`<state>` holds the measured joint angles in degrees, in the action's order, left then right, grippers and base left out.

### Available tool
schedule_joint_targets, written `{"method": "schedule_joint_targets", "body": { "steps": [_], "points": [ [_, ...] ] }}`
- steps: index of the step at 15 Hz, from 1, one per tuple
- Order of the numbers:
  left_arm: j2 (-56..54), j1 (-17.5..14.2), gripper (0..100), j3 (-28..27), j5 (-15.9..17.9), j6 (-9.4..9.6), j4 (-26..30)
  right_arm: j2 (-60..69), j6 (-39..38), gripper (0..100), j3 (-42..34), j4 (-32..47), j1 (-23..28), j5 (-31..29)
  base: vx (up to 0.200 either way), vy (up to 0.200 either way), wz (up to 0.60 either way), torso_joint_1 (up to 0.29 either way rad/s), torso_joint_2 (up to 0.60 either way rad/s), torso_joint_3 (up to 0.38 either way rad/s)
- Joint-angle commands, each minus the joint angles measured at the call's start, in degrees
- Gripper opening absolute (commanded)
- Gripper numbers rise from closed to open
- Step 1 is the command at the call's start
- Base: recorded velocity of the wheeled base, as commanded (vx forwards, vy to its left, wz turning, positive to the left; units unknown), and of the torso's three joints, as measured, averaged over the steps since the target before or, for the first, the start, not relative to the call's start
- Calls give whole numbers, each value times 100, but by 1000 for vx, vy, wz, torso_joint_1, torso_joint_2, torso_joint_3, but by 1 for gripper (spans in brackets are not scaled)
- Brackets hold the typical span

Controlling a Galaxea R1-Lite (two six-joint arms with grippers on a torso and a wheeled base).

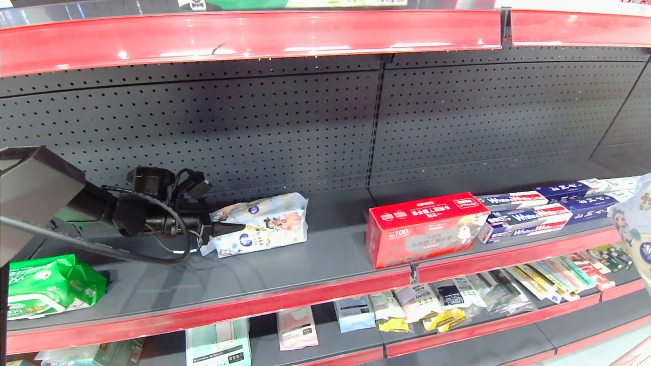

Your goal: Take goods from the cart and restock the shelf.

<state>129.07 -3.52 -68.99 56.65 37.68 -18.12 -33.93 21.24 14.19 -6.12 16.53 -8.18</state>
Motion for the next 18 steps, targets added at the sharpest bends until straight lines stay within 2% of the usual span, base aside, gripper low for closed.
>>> {"method": "schedule_joint_targets", "body": {
  "steps": [1,4,6,9,10,11,12,13,15,18],
  "points": [
    [-286,-34,0,149,30,2,-17,-9,3,0,5,-3,-1,1,0,0,0,0,0,0],
    [-691,-157,0,491,57,2,-17,-18,3,0,31,-3,-1,1,0,0,0,0,0,0],
    [-1007,-351,0,869,101,161,-17,-18,3,0,58,-3,-1,1,0,0,0,0,0,0],
    [-1455,-553,0,1704,197,635,-17,-9,3,0,66,-3,-1,-26,0,0,0,0,0,0],
    [-1517,-571,0,1854,197,723,-25,-9,3,0,75,-3,-1,-26,0,0,0,0,0,0],
    [-1587,-694,0,2197,232,1145,-34,-18,3,0,84,-12,-1,-26,0,0,0,0,0,0],
    [-1578,-755,0,2240,250,1312,-43,-18,3,0,84,-12,-1,-26,0,0,0,0,0,0],
    [-1561,-869,0,2311,320,1646,-8,-9,3,0,75,-12,-1,-26,0,0,0,0,0,0],
    [-1570,-887,0,2495,320,1690,-25,0,3,0,84,-12,-1,-26,0,0,0,0,0,0],
    [-1561,-878,0,2618,241,1857,-34,18,3,0,84,-12,-1,-26,0,0,0,0,0,0]
  ]
}}
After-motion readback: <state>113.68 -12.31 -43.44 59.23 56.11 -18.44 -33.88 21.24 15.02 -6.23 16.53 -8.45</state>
